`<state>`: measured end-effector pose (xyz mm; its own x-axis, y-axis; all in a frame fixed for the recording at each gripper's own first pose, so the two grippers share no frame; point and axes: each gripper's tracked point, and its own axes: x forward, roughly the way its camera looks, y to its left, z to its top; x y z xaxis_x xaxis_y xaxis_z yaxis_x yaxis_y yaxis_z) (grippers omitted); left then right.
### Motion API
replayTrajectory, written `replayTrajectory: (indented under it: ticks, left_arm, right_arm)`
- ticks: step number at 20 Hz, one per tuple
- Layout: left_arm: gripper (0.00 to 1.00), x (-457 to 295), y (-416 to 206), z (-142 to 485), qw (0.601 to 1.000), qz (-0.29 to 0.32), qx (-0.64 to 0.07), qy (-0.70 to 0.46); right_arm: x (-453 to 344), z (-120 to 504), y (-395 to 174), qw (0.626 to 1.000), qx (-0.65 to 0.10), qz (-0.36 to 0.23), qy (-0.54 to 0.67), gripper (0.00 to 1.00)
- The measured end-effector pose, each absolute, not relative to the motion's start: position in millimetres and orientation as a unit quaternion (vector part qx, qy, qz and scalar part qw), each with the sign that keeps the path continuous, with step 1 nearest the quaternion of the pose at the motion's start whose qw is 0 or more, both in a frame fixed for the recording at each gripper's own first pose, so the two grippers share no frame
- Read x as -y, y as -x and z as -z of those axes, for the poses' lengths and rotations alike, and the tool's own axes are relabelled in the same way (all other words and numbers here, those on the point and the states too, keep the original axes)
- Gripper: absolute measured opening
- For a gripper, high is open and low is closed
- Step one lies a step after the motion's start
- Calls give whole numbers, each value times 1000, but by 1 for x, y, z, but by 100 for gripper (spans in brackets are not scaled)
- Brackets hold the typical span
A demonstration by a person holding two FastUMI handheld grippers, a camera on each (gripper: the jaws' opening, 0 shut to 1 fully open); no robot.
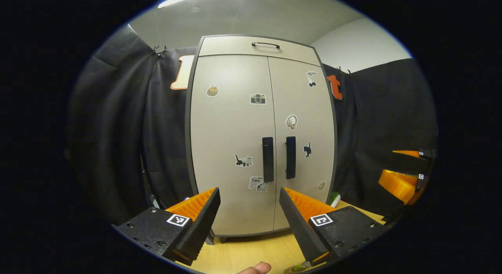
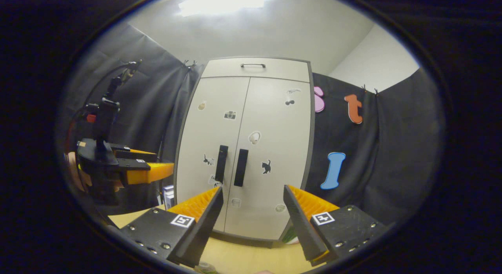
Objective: Grasp the bottle in the cabinet with the left hand and place it on the coaster, then close the right door with the right hand and the left door with the left hand.
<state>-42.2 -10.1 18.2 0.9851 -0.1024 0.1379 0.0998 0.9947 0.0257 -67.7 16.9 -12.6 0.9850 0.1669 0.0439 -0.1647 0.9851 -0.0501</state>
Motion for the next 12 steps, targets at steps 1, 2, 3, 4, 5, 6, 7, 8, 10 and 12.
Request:
replayTrajectory:
  ticks: [1, 2, 3, 4, 5, 6, 7, 8, 10, 12]
  left_arm:
    - [96, 11, 43, -19, 996, 51, 71, -10]
    - [96, 12, 43, -21, 996, 50, 72, -14]
    - [96, 13, 43, -22, 996, 48, 74, -18]
    - [96, 15, 44, -24, 996, 47, 76, -20]
    - [96, 17, 45, -24, 996, 46, 77, -20]
    - [96, 19, 46, -24, 996, 45, 76, -19]
    - [96, 23, 47, -24, 996, 46, 75, -18]
    - [96, 27, 48, -25, 996, 46, 74, -18]
    - [96, 35, 52, -26, 996, 46, 75, -21]
    - [96, 44, 54, -27, 996, 43, 75, -24]
  right_arm:
    - [-13, 17, 68, 997, 17, -78, 22, 93]
    - [-10, 18, 69, 997, 15, -72, 21, 94]
    - [-8, 18, 70, 997, 15, -71, 17, 94]
    - [-7, 19, 71, 997, 15, -72, 10, 93]
    - [-4, 17, 72, 997, 17, -71, 6, 90]
    - [1, 15, 75, 998, 20, -68, 4, 93]
    - [5, 15, 76, 998, 20, -65, 5, 94]
    - [9, 15, 77, 998, 20, -64, 7, 94]
    - [18, 17, 81, 998, 15, -59, 11, 94]
    - [29, 19, 84, 999, 12, -53, 5, 94]
